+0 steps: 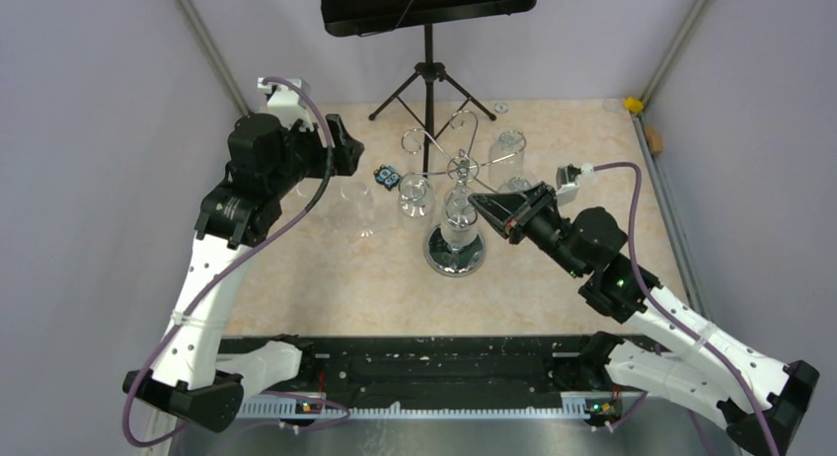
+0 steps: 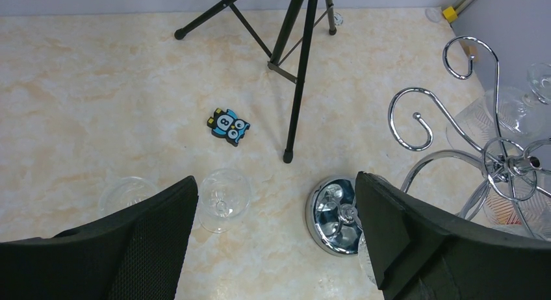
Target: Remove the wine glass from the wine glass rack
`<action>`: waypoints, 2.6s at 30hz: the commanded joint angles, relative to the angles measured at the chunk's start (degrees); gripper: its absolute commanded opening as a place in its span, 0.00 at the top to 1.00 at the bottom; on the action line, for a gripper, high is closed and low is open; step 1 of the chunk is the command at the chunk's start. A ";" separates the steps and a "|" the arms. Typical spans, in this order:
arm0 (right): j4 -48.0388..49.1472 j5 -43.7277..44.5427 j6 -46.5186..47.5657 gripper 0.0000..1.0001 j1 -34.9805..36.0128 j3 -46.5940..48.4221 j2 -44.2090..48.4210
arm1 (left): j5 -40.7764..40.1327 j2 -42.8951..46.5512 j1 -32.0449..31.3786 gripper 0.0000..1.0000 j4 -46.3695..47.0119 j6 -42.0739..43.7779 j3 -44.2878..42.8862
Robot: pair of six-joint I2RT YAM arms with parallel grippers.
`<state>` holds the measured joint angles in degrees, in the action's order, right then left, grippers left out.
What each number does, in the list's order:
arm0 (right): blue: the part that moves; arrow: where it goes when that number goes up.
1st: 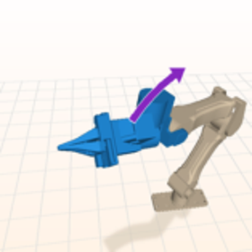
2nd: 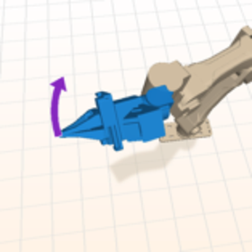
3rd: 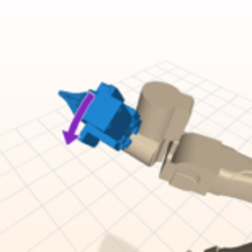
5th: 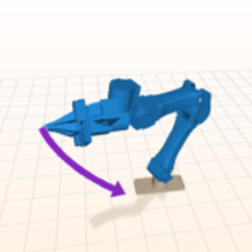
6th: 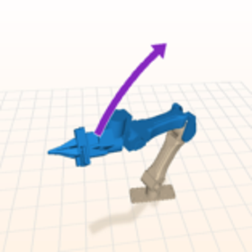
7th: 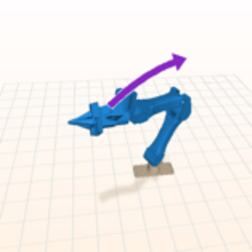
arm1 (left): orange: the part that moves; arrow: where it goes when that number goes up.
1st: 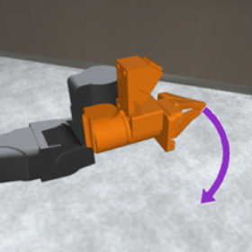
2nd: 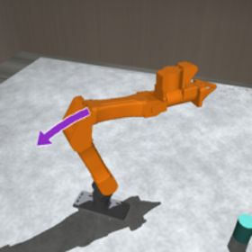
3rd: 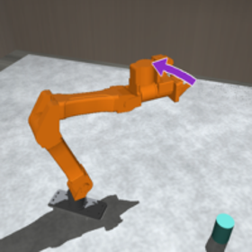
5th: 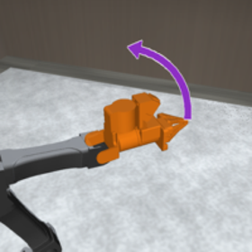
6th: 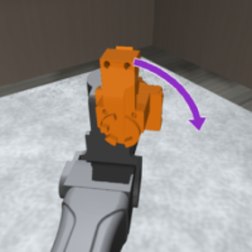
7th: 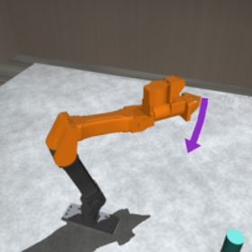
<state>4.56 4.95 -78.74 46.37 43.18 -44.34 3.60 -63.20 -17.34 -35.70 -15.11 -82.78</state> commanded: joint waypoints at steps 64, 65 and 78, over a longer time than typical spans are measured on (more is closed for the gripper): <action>-2.88 -4.33 6.77 1.00 0.27 26.02 6.20 | 30.46 4.95 0.21 0.10 31.72 -36.82 4.31; -1.10 -4.34 7.07 1.00 0.15 26.69 5.12 | 30.91 5.08 0.21 0.09 34.30 -39.79 5.35; 25.20 -6.77 7.23 1.00 0.19 30.85 -10.41 | 31.10 4.36 -0.49 0.04 66.38 -77.39 16.10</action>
<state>14.26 0.43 -70.83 46.37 70.28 -52.71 35.11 -58.76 -17.63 16.75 -77.91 -69.04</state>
